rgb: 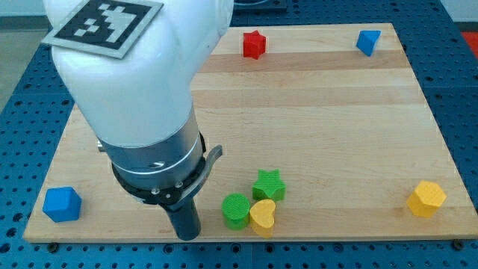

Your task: Move the heart towards the hexagon

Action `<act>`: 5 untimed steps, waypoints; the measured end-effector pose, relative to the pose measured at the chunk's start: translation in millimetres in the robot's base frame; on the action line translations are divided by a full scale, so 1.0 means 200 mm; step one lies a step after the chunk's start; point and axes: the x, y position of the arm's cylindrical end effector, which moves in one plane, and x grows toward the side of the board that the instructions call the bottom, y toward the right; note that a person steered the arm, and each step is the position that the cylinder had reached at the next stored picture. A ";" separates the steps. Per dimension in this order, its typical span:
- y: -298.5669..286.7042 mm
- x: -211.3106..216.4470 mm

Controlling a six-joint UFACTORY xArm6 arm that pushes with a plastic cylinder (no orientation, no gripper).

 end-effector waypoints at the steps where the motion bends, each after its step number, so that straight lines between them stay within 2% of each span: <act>1: 0.02 0.00; 5: 0.32 0.00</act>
